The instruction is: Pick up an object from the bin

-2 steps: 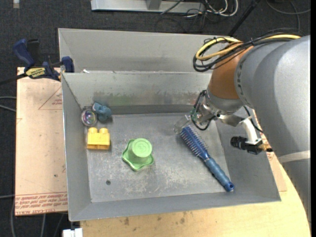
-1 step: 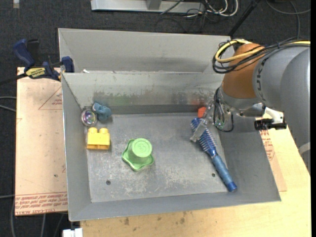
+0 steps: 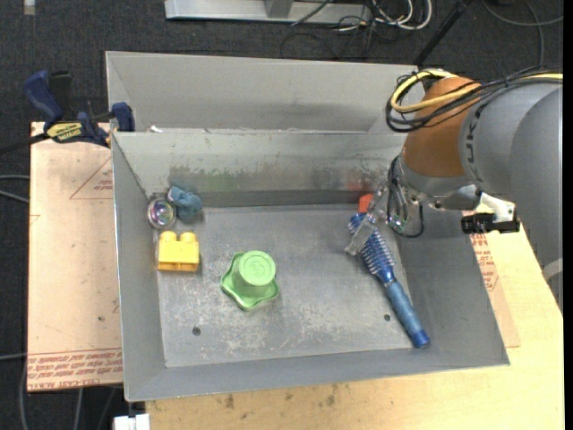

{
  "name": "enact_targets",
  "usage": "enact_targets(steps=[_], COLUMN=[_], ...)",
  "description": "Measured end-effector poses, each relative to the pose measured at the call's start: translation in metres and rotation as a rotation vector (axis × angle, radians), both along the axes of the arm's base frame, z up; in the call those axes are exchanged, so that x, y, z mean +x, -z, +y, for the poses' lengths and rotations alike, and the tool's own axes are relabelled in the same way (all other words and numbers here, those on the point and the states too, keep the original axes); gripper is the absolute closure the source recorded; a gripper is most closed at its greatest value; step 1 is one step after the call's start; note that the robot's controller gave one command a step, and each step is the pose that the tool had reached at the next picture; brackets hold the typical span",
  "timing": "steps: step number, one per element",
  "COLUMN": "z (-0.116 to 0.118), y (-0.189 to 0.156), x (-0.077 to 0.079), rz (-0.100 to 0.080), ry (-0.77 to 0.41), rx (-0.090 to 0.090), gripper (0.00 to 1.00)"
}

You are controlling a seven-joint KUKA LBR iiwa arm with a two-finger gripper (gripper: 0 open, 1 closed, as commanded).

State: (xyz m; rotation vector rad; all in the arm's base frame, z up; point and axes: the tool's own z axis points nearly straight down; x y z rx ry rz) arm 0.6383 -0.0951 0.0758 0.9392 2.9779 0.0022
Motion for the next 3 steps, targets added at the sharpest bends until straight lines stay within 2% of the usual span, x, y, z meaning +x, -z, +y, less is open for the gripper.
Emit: enact_targets(steps=[1, 2, 3], z=[0.001, 0.002, 0.003], y=[-0.001, -0.004, -0.096], x=[0.001, 0.001, 0.004], rz=[-0.004, 0.016, 0.008], ry=[0.002, 0.002, 0.000], rx=[0.002, 0.005, 0.004], gripper=[1.00, 1.00, 1.00])
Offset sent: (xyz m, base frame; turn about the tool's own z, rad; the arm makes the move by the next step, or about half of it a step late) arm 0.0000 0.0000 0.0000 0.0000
